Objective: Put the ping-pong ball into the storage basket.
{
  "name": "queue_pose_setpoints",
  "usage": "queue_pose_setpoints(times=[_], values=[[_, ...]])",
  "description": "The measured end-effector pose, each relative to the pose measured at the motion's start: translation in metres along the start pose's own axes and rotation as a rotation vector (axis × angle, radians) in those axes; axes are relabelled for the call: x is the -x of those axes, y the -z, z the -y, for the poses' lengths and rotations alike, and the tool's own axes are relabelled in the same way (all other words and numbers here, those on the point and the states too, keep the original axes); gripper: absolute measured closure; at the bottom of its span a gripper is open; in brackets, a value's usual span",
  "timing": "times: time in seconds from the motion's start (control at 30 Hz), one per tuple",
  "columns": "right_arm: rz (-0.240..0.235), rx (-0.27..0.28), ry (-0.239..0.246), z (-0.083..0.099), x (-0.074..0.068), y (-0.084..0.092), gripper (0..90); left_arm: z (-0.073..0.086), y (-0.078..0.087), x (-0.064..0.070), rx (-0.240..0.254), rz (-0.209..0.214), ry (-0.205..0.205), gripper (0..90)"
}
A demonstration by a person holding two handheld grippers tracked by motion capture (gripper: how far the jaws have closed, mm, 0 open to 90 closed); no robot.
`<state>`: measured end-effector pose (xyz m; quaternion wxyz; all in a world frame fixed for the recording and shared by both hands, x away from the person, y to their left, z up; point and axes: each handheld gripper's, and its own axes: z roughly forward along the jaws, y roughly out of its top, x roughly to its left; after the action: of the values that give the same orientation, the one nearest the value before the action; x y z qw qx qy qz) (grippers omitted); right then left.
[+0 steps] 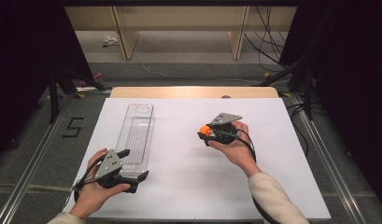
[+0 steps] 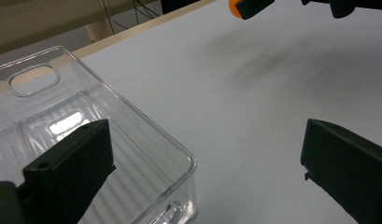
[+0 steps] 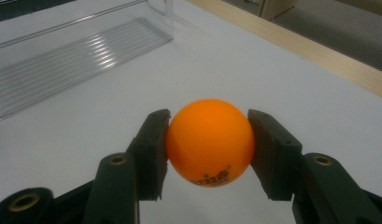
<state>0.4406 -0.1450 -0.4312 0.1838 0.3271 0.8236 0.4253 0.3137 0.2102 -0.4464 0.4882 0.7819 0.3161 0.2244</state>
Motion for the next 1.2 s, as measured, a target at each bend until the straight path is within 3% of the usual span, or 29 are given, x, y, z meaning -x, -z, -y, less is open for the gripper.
queue_pose_setpoints(times=[1.2], values=[[-0.024,0.025,0.021,-0.017,-0.011,-0.013,51.4,0.000,0.000,0.000,0.004,0.001,0.001,2.2]])
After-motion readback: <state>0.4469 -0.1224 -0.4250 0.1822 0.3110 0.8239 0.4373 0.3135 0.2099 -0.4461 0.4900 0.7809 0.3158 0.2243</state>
